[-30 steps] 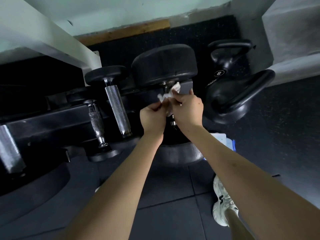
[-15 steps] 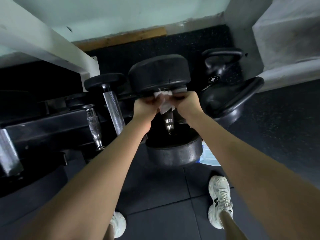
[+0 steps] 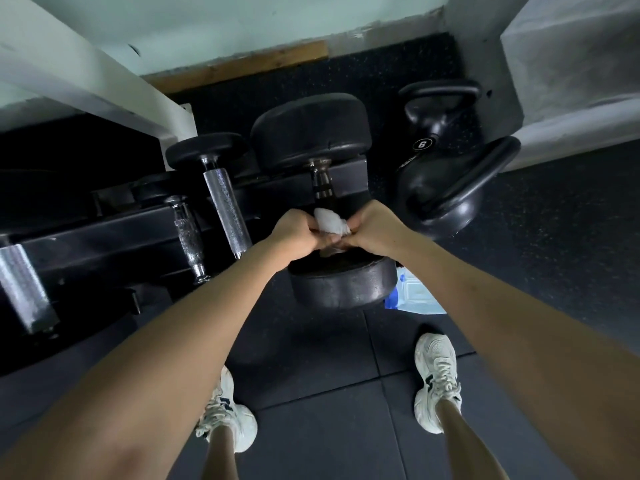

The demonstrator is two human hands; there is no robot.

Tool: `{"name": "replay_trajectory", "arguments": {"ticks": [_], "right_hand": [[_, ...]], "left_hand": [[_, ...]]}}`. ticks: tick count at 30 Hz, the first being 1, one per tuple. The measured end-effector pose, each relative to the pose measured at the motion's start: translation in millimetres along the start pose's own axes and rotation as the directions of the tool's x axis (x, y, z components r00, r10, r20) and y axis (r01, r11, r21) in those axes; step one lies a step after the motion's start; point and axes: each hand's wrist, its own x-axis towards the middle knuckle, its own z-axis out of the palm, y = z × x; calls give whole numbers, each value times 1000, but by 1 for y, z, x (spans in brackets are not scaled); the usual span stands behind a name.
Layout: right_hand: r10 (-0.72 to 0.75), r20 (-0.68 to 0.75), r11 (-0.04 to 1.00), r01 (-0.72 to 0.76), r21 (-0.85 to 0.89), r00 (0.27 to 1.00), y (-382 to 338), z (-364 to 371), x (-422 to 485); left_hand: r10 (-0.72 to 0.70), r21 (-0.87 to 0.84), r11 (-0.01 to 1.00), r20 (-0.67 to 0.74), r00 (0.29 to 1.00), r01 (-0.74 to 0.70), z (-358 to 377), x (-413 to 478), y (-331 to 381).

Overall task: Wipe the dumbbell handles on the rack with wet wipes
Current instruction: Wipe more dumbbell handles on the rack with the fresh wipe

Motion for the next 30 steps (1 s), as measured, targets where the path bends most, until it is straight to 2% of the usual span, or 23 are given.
{"name": "replay_trajectory", "arguments": {"ticks": [4, 7, 11, 13, 15, 17, 19, 25, 30], "right_hand": [[89, -97, 993, -95, -67, 991, -7, 7, -6], [113, -138, 987, -127, -95, 984, -10, 9, -15], [86, -47, 972, -94, -215, 995, -25, 6, -32], [75, 11, 972, -71, -226, 997, -35, -2, -42], [34, 63, 992, -26, -123, 997, -42, -17, -56], [2, 8, 997, -2, 76, 1000, -45, -34, -71], [-6, -80, 976, 23, 215, 997, -46, -46, -93], [-26, -157, 923, 84, 376, 987, -68, -73, -170], [-189, -157, 947, 223, 233, 969, -98, -114, -229]], "left_hand": [[-93, 213, 971, -75, 993, 107, 5, -1, 5], [-86, 357, 927, -106, 991, 119, 8, -13, 9], [-44, 493, 868, -31, 999, 54, 1, -30, 27], [-62, 484, 874, 36, 997, 37, -9, -43, 35], [-52, 344, 939, 83, 995, 20, -24, -55, 36], [-30, 40, 999, 67, 997, 28, -40, -74, 37], [4, -177, 984, 33, 999, 2, -50, -99, 45], [-49, -357, 934, -156, 987, -10, -62, -181, 72], [-59, -429, 901, -279, 958, -69, -67, -268, 104]]}}
